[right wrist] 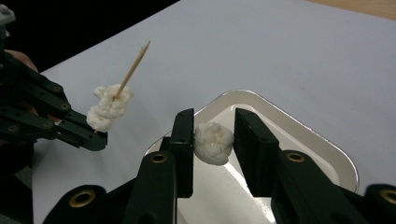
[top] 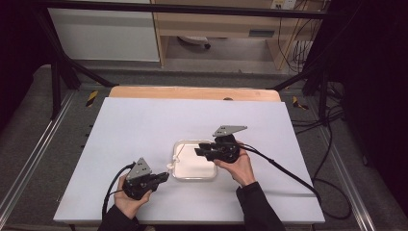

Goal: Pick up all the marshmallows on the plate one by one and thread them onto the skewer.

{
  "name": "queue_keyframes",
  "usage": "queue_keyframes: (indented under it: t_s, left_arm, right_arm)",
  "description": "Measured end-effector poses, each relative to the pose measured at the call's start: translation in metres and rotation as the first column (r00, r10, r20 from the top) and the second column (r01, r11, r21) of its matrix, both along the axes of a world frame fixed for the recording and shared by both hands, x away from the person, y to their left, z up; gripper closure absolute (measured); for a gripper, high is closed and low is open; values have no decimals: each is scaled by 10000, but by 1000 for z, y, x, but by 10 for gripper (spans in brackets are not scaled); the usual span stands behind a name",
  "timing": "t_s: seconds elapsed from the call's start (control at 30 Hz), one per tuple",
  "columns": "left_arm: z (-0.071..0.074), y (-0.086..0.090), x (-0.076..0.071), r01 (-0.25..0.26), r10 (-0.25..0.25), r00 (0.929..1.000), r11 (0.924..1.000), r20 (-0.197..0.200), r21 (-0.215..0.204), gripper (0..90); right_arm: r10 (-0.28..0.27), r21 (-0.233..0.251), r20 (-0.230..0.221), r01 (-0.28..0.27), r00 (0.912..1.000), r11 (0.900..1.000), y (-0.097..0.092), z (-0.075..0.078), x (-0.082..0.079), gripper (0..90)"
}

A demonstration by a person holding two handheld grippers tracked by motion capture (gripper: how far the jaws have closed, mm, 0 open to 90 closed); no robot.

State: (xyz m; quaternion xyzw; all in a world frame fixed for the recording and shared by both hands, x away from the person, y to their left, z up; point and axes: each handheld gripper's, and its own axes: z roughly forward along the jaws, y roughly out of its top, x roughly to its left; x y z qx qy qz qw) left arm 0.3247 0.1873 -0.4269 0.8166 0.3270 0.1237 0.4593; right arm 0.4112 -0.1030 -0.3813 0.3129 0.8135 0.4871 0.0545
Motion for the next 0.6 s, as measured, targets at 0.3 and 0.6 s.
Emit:
queue_keyframes:
  t_s: [0.3, 0.6]
  left_arm:
    - [0, -4, -1, 129, -129, 9999, 9999, 26, 86, 883]
    - [0, -6, -2, 195, -195, 9998, 9998, 22, 95, 883]
  right_arm:
    - [-95, 800, 95, 87, 9999, 9968, -17, 8, -8, 700]
    - [-221, 1531, 251, 180, 9994, 9880, -24, 22, -12, 705]
